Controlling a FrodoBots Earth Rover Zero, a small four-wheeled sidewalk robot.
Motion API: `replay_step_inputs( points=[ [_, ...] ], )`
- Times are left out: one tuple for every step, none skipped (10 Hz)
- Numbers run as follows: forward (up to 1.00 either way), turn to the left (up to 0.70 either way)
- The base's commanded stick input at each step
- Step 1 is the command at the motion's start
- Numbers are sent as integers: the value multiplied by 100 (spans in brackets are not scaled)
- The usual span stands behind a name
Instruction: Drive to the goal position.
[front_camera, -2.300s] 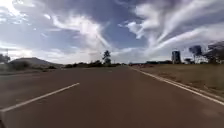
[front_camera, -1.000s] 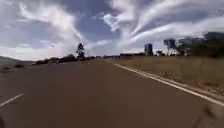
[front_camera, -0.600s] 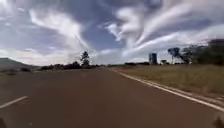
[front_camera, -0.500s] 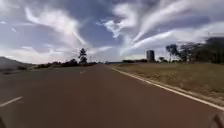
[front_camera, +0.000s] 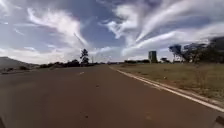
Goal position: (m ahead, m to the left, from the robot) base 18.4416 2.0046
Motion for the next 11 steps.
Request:
replay_step_inputs(
  points=[
    [0, 0],
    [0, 0],
    [0, 0],
    [32, 0],
    [82, 0],
    [100, 0],
    [100, 0],
    [100, 0],
    [100, 0],
    [100, 0],
    [100, 0]
  ],
)
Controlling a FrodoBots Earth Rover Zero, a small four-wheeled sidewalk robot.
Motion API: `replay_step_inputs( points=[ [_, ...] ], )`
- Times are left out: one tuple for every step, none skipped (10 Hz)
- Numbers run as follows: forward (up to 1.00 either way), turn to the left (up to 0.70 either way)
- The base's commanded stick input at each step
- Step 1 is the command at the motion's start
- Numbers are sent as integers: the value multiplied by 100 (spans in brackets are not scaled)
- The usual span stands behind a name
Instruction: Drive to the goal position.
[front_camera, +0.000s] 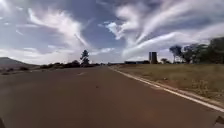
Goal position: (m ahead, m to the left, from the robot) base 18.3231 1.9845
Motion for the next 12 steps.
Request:
replay_step_inputs(
  points=[
    [100, 0],
    [100, 0],
    [100, 0],
    [100, 0],
    [100, 0],
    [100, 0],
    [100, 0],
    [100, 0],
    [100, 0],
    [100, 0],
    [100, 0],
    [100, 0]
  ],
)
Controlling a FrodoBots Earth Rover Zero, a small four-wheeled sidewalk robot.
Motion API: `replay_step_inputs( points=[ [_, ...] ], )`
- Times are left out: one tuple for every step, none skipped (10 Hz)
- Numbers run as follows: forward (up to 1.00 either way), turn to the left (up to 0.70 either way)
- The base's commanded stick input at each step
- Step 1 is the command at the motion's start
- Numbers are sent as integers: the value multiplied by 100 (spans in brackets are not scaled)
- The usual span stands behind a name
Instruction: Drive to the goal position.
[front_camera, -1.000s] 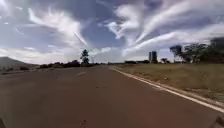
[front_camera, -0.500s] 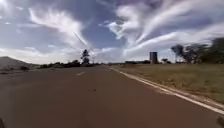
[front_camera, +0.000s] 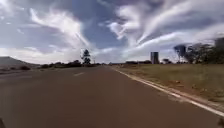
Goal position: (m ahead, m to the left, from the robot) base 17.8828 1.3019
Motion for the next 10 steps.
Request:
replay_step_inputs(
  points=[
    [100, 0],
    [100, 0],
    [100, 0],
    [100, 0],
    [100, 0],
    [100, 0],
    [100, 0],
    [100, 0],
    [100, 0],
    [100, 0]
  ],
)
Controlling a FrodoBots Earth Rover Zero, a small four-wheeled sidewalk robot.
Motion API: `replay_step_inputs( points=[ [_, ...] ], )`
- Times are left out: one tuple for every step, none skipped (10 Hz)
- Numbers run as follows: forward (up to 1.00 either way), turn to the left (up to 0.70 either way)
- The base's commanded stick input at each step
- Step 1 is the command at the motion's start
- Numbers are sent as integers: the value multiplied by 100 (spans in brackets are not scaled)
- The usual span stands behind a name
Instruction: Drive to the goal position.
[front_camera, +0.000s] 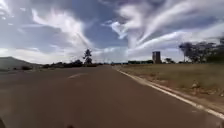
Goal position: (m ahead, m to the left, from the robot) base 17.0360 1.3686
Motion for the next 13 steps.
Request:
replay_step_inputs(
  points=[
    [100, 0],
    [100, 0],
    [100, 0],
    [100, 0],
    [100, 0],
    [100, 0],
    [100, 0],
    [100, 0],
    [100, 0],
    [100, 0],
    [100, 0],
    [100, 0],
    [100, 0]
  ],
)
